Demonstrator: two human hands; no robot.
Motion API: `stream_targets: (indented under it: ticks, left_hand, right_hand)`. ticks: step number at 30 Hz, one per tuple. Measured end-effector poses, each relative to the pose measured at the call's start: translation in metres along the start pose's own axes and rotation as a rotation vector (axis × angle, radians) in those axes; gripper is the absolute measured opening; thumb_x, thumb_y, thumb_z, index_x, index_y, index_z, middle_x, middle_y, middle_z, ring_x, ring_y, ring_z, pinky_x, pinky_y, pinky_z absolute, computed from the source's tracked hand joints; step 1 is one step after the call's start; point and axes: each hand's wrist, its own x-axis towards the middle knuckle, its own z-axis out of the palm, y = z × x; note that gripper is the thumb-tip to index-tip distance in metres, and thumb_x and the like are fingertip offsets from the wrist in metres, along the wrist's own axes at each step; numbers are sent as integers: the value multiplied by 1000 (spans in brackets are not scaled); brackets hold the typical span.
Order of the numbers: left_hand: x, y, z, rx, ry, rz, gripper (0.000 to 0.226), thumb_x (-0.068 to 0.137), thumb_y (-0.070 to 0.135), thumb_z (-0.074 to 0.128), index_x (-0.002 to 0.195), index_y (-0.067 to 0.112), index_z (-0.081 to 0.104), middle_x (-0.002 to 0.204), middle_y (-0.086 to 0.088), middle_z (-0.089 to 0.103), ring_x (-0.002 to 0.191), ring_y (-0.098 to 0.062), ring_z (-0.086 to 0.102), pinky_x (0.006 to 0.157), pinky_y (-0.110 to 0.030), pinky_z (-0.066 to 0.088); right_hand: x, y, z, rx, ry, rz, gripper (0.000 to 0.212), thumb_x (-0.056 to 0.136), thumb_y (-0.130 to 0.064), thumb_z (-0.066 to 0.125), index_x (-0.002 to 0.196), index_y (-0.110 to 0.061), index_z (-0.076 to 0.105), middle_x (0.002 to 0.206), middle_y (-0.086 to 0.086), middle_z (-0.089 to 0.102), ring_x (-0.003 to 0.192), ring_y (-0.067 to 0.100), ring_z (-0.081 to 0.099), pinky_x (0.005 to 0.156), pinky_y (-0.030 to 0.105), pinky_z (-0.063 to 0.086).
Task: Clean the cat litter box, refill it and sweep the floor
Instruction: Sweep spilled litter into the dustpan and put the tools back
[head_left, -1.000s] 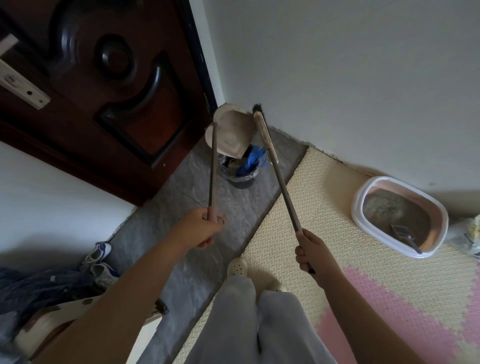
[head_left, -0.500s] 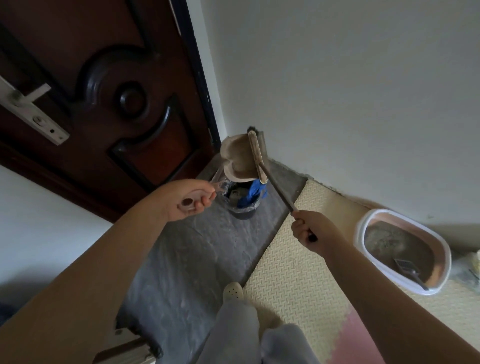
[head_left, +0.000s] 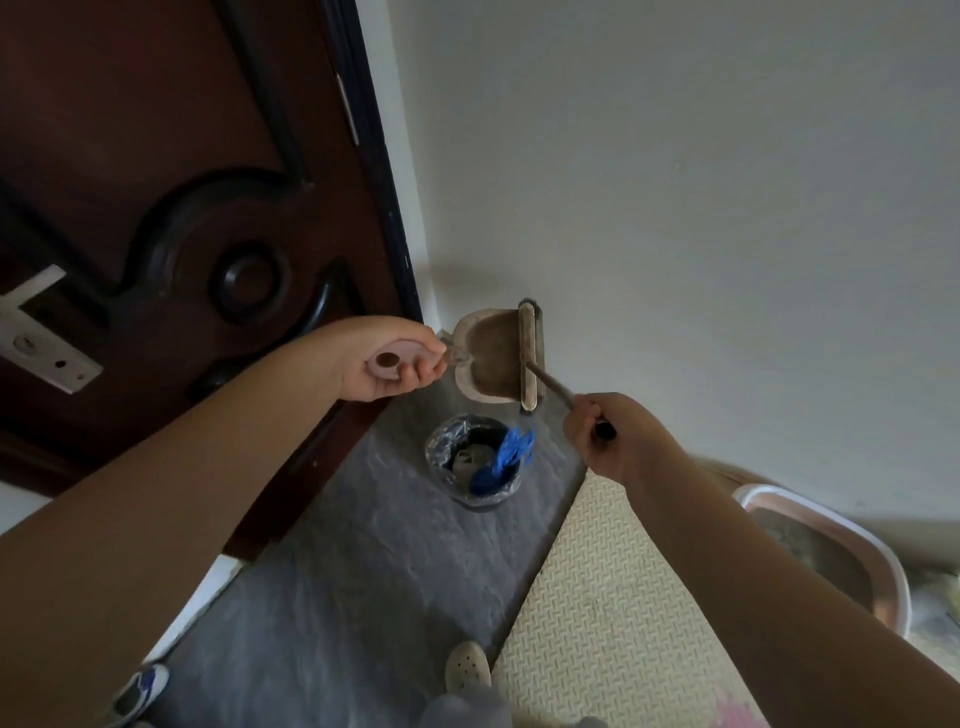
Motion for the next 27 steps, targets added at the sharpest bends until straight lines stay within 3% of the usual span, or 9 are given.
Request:
stream_targets:
  ticks: [8,13,15,18,22,27]
  left_hand:
    - [57,79,-30,106,-5,-58,22,85,8,61,105,1,57,79,-9,59,53,-6,54,37,-12,44]
    - [108,108,-48,75,-6,-130,32,76,7,65,106,-1,58,76,-10,61,52,-7,56,36,-13,44]
    - [132,118,-56,69,5,-158,37,75,7,66,110,-2,57,77,-11,61,52,-7,56,36,-14,44]
    - [167,133,-70,56,13,-195,33,81,8,64,112,-2,56,80,-11,60,52,-7,56,36,-14,44]
    - [212,161,-86,61,25,-239,33,79,7,66,109,-3,56,80,-12,61,52,-8,56,37,-14,44]
    - [263,200,-111,-23,23,-288,52,73,11,68,119,-5,51,81,-14,59,50,-10,55,37,-15,44]
  right_hand:
    - [55,-39,58,81,2,-1,16,95,-5,40,79,-5,44,42,4,42,27,7,43,28,13,38]
    - [112,-64,82,95,33,22,12,95,-6,39,105,-7,46,43,5,44,28,9,45,27,16,39]
    - [137,-74,90,84,39,35,8,95,-6,37,92,-5,44,45,5,43,28,9,45,28,16,40]
    - [177,-90,100,84,48,58,20,95,-5,35,77,-6,42,43,3,42,28,10,44,28,16,40]
    - [227,-113,116,101,56,103,23,96,-6,34,74,-6,42,40,3,42,26,10,43,27,16,38]
    - [276,-150,138,149,76,170,26,97,-8,33,73,-7,42,38,4,43,26,10,44,27,16,39]
